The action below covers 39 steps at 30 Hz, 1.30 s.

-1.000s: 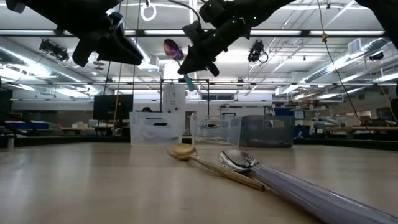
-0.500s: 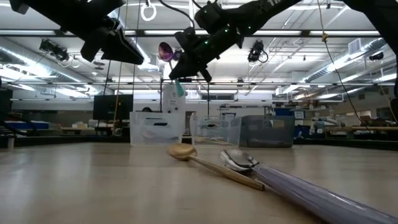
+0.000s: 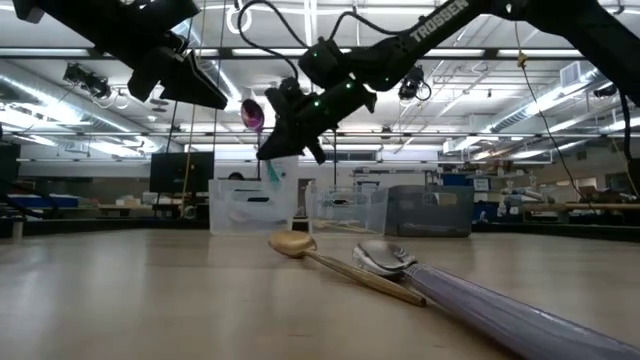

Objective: Sort silverware by color (type)
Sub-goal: Put the blue spoon into the left transparent bin

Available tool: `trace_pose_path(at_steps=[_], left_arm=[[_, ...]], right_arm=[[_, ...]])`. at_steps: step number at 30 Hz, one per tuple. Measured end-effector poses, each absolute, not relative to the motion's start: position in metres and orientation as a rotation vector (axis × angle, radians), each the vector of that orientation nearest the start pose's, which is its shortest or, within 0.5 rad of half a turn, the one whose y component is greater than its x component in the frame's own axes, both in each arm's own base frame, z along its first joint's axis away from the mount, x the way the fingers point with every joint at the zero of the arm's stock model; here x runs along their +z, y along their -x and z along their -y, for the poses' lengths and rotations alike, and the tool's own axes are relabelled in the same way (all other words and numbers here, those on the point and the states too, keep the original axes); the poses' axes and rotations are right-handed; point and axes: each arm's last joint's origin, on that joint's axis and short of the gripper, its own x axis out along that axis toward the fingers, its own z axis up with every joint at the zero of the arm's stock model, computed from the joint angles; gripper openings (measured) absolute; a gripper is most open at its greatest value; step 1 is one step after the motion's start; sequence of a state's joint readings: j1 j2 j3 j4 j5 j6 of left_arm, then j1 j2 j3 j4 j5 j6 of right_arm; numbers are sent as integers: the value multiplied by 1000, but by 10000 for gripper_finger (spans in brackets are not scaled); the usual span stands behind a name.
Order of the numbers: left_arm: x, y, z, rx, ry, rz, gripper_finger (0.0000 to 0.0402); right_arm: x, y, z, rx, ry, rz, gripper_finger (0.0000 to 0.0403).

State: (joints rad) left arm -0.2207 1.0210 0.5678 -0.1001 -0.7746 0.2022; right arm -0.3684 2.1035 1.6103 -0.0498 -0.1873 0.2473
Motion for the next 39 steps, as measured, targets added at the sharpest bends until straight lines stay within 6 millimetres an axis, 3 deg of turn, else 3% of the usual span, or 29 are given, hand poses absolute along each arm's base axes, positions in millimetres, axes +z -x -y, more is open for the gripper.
trace_pose_path(at_steps=[14, 31, 39], left_arm=[[228, -203, 23, 498, -454, -555, 109], [228, -203, 24, 498, -448, -554, 109], [226, -202, 24, 508, -417, -560, 109]], right_arm=[[184, -456, 172, -268, -373, -576, 16], [181, -454, 171, -284, -389, -611, 17], [178, -451, 171, -330, -431, -649, 52]])
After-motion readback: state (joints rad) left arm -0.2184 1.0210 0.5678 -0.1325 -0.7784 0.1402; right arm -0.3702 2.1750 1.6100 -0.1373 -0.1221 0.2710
